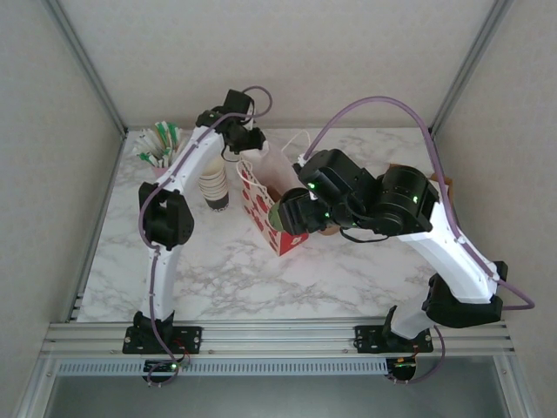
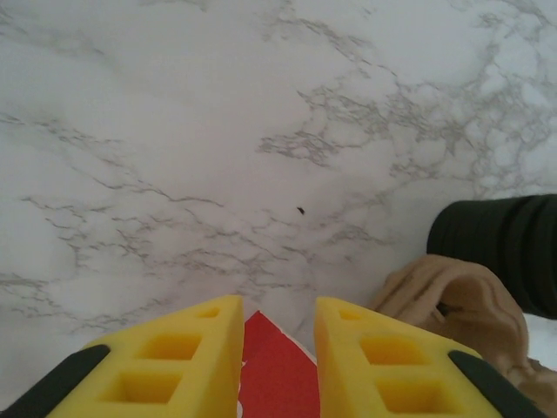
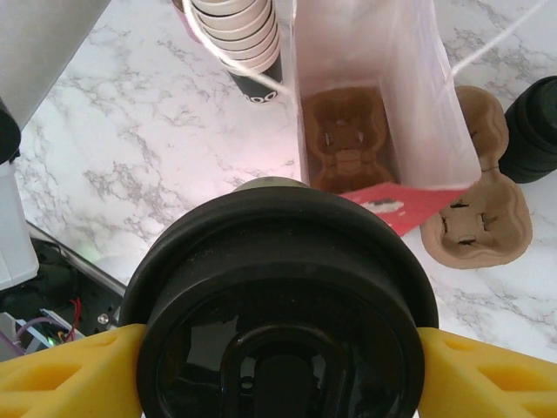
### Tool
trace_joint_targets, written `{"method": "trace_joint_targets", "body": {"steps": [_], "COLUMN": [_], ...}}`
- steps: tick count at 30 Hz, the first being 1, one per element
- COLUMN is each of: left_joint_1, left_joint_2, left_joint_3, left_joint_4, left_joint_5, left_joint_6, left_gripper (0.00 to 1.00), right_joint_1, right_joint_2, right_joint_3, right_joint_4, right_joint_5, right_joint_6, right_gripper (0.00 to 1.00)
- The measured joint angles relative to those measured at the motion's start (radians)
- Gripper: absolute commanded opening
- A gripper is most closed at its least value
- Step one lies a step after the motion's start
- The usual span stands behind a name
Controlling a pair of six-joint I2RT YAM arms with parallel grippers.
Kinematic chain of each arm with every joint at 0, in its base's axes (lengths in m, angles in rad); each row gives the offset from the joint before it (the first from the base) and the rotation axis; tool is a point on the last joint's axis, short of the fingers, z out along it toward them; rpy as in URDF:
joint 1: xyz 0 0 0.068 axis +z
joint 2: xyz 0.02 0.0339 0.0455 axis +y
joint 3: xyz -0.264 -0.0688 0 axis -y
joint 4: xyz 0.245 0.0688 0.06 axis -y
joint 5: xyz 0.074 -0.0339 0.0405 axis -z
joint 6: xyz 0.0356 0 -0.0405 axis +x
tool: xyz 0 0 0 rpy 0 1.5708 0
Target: Pack the takeout coffee
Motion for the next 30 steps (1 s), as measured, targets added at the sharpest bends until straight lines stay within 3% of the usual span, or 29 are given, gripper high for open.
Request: {"method": "trace_joint_targets", "body": {"steps": [18, 30], "left_joint_1": [-0.134, -0.138], "left_joint_2": [-0.209, -0.323], "left_joint_3": [-0.234, -0.273], "left_joint_4": [0.074, 0.095], "left_joint_5": [-0.003, -0.034], "left_joint_6": [-0.038, -0.058], "left_gripper": [0.32, 0.56], "right_joint_1": [-0.002, -0.073], "right_joint_2": [-0.069, -0.043], "right_joint_3": [-0.004, -0.002], "right_joint_4": [-0.019, -0.041], "right_joint_5": [0.052, 0.044], "right_joint_6": [-0.003, -0.011], "right_gripper": [0.74, 0.74]}}
